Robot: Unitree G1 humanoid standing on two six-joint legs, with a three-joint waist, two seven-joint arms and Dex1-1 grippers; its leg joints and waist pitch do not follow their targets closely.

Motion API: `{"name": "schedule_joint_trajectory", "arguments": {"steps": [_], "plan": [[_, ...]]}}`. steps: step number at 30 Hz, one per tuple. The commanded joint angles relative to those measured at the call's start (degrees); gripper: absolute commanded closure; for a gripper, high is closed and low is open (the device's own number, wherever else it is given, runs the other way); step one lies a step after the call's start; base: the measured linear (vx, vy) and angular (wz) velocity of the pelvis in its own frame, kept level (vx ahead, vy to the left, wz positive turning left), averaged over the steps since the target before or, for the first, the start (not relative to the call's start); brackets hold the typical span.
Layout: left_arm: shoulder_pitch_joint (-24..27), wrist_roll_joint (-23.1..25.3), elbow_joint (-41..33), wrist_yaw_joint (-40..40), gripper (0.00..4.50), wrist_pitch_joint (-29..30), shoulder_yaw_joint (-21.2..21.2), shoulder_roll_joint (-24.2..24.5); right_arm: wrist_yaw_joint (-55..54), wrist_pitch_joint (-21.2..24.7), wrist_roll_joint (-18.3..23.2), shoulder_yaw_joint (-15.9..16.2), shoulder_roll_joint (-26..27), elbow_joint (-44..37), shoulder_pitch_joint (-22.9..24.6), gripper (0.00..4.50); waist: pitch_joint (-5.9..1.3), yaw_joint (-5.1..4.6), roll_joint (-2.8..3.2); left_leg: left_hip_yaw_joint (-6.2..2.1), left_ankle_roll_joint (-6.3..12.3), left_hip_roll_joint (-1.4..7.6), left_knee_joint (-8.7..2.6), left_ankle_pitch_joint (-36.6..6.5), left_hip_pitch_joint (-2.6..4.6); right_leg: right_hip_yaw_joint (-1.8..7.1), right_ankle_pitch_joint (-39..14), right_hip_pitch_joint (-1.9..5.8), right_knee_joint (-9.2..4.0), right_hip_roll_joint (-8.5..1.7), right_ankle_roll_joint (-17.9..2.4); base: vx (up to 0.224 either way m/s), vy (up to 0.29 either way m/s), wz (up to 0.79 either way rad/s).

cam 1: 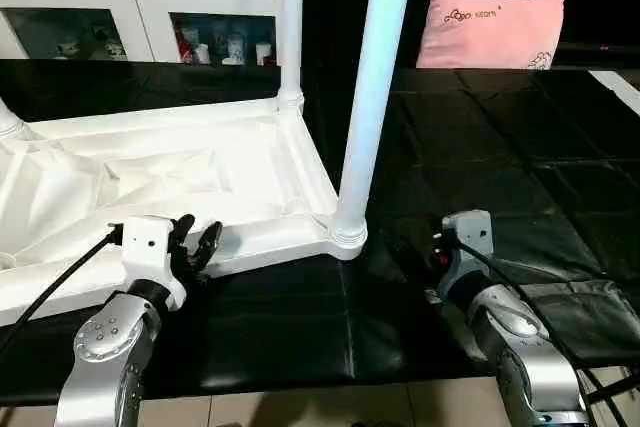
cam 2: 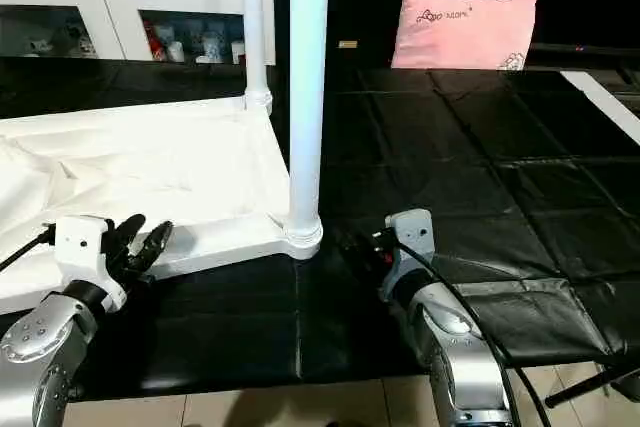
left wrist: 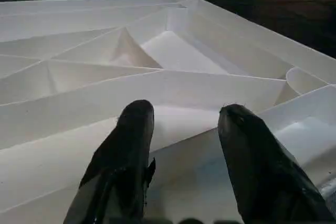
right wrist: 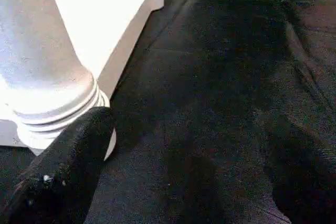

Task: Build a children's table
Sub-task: Rotate leg to tighten

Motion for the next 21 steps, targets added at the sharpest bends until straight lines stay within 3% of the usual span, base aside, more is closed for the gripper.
{"name": "schedule_joint_trajectory", "arguments": {"steps": [1,21], "plan": [[0.0,-0.3,-1.2,0.3,2.24,-0.3,0.3,0.0,-0.2,-0.2,-0.3,-0.7,0.0,0.2,-0.6,0.00,-2.61,-0.04,0.42,-0.73,1.89,1.44,-4.38,-18.5,-0.10,3.46,-27.7,2.39,-5.87,-3.34,0.0,0.000,0.000,0.00],[0.0,-0.3,-1.2,0.3,2.24,-0.3,0.3,0.0,-0.2,-0.2,-0.3,-0.7,0.0,0.2,-0.6,0.00,-2.57,-0.08,0.40,-0.76,1.84,1.41,-4.37,-18.8,-0.06,3.40,-28.4,2.32,-5.97,-3.31,0.3,0.000,0.000,0.00]]}}
